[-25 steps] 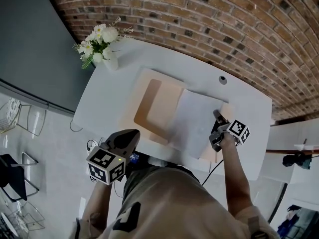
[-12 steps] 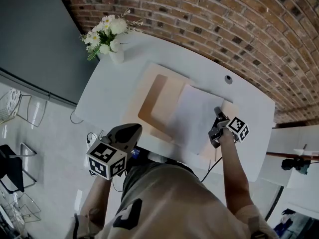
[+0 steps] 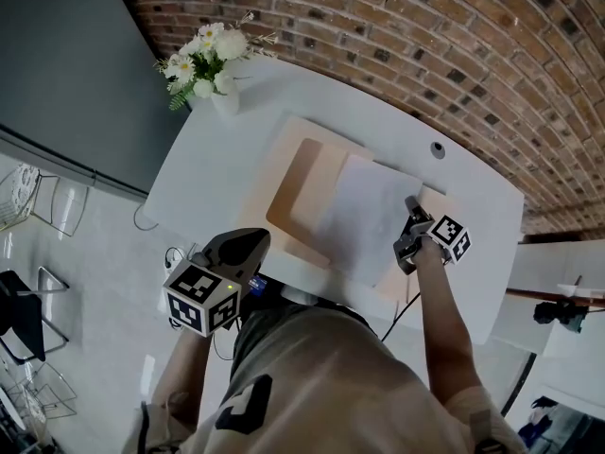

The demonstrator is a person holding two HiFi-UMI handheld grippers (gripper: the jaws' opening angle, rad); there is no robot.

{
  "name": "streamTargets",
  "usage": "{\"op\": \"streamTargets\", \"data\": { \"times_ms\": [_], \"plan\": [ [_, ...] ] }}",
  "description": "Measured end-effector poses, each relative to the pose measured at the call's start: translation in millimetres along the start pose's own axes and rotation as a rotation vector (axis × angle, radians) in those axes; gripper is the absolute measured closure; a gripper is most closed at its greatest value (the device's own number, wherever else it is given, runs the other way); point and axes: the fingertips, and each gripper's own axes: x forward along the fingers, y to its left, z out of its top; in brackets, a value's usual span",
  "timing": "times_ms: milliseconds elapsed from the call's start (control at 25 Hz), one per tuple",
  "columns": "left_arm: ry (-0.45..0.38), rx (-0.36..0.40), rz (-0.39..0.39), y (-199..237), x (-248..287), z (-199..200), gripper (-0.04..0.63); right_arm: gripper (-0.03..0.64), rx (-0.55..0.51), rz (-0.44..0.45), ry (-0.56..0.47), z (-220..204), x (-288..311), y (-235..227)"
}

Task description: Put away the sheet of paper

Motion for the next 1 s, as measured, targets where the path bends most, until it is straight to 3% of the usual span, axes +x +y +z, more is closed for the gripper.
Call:
{"op": "streamTargets", "data": {
  "times_ms": [1000],
  "plan": [
    [0.005,-0.024,0.003,17.6,-13.1,-9.0,0.577,0.594,0.036,0.021,0.019,-29.6,31.5,24.1]
  ]
}}
